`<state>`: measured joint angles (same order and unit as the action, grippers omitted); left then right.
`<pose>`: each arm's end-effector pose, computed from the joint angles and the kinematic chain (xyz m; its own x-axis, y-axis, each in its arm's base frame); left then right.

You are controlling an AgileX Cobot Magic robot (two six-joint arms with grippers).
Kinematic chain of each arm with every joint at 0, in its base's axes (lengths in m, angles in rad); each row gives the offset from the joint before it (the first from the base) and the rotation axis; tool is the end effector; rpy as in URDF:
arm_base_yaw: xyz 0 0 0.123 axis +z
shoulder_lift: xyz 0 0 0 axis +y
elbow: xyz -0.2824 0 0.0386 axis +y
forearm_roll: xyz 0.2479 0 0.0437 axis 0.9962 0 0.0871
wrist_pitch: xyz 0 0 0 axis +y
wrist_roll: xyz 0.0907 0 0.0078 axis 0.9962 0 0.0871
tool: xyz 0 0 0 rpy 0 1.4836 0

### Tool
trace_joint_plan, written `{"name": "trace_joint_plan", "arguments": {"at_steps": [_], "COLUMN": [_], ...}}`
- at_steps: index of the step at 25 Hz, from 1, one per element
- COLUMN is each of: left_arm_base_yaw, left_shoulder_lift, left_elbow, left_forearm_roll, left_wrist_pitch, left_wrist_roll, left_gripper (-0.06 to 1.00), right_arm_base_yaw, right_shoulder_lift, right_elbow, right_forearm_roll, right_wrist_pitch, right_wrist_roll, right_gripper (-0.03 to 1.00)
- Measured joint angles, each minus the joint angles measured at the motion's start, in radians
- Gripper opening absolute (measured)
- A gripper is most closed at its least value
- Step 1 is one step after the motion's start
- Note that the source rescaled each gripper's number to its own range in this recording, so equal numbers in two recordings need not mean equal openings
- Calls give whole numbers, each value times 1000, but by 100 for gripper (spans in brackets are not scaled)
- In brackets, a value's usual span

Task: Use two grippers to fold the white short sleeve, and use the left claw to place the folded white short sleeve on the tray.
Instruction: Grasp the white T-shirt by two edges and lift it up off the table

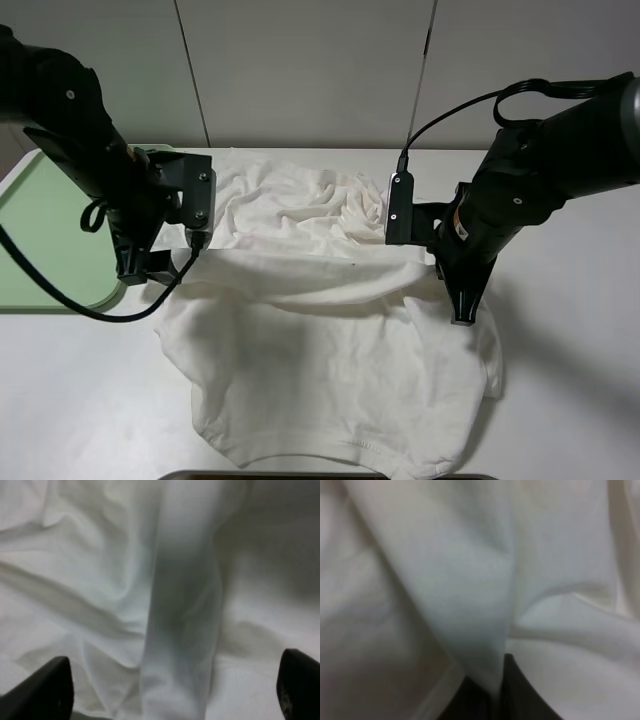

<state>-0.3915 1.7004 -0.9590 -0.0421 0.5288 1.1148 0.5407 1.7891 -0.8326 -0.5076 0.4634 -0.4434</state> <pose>0.2964 -0.1244 0.1786 -0.0617 0.9786 -0.1962 0.9378 0.1242 0.3243 0.2697 0.1388 0.1278 -0.1541 -0.9880 -0.0127 -0.9236 0.1486 -0.3533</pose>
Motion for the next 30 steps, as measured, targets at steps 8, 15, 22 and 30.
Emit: {"name": "trace_joint_plan", "arguments": {"at_steps": [8, 15, 22, 30], "left_arm_base_yaw": [0, 0, 0, -5], "left_shoulder_lift": [120, 146, 144, 32], "left_elbow": [-1, -1, -1, -1], "left_forearm_roll": [0, 0, -1, -5], "left_wrist_pitch": [-97, -56, -43, -52], "left_wrist_roll": [0, 0, -29, -62], "left_gripper": [79, 9, 1, 0], "right_arm_base_yaw": [0, 0, 0, 0], "right_shoulder_lift": [0, 0, 0, -94], "right_elbow": [0, 0, 0, 0], "right_forearm_roll": [0, -1, -5, -18], "right_wrist_pitch": [-1, -3, 21, 55], "right_wrist_roll": [0, 1, 3, 21], "right_gripper": [0, 0, 0, 0]}}
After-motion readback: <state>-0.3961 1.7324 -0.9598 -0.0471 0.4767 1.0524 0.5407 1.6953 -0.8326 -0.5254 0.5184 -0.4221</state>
